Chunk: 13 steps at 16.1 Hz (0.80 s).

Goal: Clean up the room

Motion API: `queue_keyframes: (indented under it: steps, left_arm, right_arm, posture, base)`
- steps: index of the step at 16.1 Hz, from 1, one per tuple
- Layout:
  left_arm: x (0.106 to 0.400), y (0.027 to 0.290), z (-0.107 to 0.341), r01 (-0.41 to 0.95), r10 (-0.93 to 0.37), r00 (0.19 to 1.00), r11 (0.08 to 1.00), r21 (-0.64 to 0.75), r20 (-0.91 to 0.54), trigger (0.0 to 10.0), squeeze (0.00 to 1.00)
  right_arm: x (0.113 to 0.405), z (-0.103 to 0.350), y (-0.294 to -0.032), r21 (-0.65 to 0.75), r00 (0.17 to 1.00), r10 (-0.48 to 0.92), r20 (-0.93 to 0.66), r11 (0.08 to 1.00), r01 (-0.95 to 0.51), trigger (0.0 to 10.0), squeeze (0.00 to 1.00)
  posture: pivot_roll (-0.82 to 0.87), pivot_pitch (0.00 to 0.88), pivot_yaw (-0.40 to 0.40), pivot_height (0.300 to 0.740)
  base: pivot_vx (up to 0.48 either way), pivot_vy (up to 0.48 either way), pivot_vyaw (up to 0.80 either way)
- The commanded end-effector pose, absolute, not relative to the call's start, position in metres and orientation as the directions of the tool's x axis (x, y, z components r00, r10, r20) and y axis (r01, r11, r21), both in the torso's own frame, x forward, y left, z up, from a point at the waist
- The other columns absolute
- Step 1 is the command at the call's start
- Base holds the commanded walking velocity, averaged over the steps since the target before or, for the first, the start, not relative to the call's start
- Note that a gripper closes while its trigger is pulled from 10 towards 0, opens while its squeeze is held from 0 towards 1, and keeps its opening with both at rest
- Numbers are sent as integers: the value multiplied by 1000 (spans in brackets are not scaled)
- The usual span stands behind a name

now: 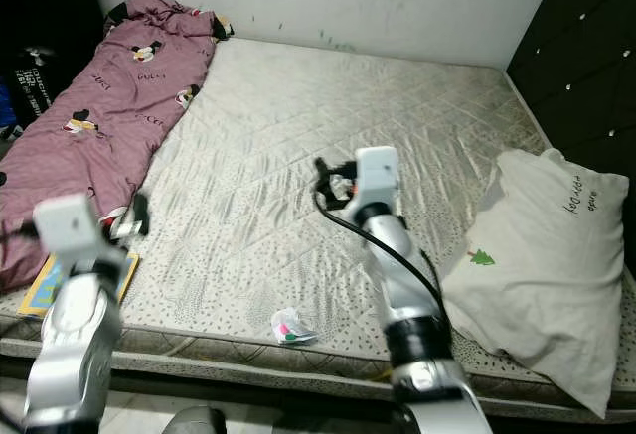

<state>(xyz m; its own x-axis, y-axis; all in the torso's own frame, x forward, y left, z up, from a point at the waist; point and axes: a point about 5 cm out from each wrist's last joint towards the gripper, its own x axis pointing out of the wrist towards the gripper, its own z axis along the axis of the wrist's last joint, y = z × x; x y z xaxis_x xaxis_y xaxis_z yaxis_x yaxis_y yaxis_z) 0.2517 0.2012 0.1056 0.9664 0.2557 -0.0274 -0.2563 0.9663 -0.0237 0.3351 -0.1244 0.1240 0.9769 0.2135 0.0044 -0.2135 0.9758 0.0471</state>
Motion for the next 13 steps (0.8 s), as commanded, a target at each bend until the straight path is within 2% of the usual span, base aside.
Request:
queue_keyframes:
  steps: [1, 4, 9, 13]
  left_arm:
    - [248, 202, 103, -252, 252, 967, 968, -14, -32, 10000, 0]
    - [232, 201, 101, -251, 252, 966, 968, 30, -57, 10000, 0]
    - [229, 194, 98, -199, 197, 979, 980, -31, -55, 10000, 0]
    - [230, 193, 103, -180, 179, 983, 983, -26, -40, 10000, 0]
  right_arm:
    - [331, 124, -133, 48, 980, 200, 9, 979, -200, 10000, 0]
    - [316, 111, -146, 48, 987, 158, -34, 987, -156, 10000, 0]
    - [312, 110, -135, 57, 976, 211, -48, 976, -208, 10000, 0]
    - [309, 112, -134, 47, 977, 211, -35, 977, -209, 10000, 0]
  posture:
    - [112, 0, -79, 740]
    - [117, 0, -94, 740]
    - [103, 0, -88, 740]
    - [107, 0, -82, 740]
  base:
    - [0, 0, 0]
    - [0, 0, 0]
    - [0, 0, -691]
    - [0, 0, 0]
